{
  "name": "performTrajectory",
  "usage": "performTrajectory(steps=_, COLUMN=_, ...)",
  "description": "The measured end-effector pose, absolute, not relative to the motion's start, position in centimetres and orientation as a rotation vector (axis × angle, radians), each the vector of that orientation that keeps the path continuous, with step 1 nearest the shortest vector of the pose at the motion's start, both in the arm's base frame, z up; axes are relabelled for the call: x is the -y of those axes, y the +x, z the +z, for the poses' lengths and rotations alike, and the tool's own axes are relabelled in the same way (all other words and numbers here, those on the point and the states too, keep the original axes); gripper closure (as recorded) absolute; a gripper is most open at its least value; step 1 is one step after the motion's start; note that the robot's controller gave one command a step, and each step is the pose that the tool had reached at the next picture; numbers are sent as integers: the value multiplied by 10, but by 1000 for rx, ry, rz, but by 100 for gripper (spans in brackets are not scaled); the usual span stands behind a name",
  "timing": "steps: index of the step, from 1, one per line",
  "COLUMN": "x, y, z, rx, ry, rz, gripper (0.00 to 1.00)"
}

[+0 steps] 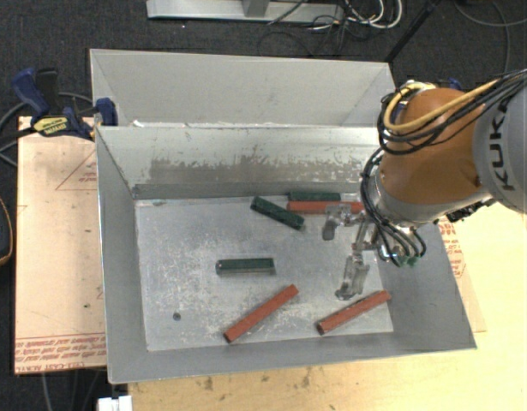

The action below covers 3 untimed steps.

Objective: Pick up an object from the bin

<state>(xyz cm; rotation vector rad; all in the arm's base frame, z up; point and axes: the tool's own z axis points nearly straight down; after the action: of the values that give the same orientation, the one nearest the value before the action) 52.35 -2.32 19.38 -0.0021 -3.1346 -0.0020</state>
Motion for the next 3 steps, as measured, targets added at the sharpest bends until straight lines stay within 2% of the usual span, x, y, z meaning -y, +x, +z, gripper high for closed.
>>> performTrajectory(steps=1, x=99, y=483, z=70, rx=3153, ry=184, rz=1, gripper=0)
performTrajectory(steps=2, x=97, y=498, z=100, rx=3146, ry=-1, rz=-1, gripper=0)
performTrajectory(steps=3, x=90, y=493, z=103, rx=3108, ry=466, rz=-2, gripper=0)
